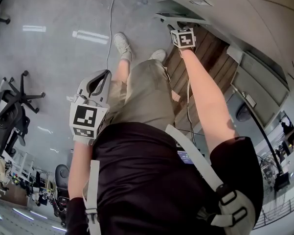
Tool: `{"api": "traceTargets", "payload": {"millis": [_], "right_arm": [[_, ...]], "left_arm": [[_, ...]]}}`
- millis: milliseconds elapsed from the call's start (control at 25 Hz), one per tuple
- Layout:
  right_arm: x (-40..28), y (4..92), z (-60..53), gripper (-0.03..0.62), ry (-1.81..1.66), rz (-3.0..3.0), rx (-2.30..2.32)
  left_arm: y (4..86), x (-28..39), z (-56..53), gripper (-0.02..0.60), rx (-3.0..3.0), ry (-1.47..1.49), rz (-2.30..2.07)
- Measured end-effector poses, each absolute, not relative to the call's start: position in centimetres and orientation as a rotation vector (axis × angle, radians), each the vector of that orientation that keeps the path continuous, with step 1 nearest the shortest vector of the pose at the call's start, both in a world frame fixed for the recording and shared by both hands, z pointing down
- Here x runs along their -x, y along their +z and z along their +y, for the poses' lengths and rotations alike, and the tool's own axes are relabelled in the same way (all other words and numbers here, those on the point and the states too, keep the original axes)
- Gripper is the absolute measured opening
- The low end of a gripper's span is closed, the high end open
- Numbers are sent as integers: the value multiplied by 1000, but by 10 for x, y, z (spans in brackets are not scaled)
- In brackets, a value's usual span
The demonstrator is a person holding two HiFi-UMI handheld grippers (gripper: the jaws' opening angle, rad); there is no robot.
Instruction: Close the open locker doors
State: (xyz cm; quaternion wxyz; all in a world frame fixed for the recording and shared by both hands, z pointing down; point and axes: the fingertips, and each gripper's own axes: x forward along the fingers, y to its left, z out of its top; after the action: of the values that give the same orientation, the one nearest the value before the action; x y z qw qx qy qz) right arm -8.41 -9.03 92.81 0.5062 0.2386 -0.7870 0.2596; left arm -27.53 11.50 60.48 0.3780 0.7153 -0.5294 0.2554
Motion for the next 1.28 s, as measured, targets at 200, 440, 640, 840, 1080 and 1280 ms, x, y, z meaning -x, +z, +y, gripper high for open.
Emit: {"api": "traceTargets", "payload": {"millis": [200,440,640,840,1080,1280], "right_arm": [[94,932,-110,213,565,-1901,-543],[102,939,-128,239,512,-1899,-534],[109,941,-144,259,475,-1898,-535],[117,941,-156,281,461,-1905,-542],[120,945,-160,285,463,-1898,-554],[117,940,-159,285,471,-1896,-572]], "left_arm": [[607,275,116,8,-1803,636,-1377],[613,276,125,8,-1765,634,-1397],[615,282,131,8,-1735,623,-1419],[616,283,132,8,-1717,617,-1430],[619,284,139,8,-1698,610,-1442],[617,284,139,8,-1698,603,-1453]]}}
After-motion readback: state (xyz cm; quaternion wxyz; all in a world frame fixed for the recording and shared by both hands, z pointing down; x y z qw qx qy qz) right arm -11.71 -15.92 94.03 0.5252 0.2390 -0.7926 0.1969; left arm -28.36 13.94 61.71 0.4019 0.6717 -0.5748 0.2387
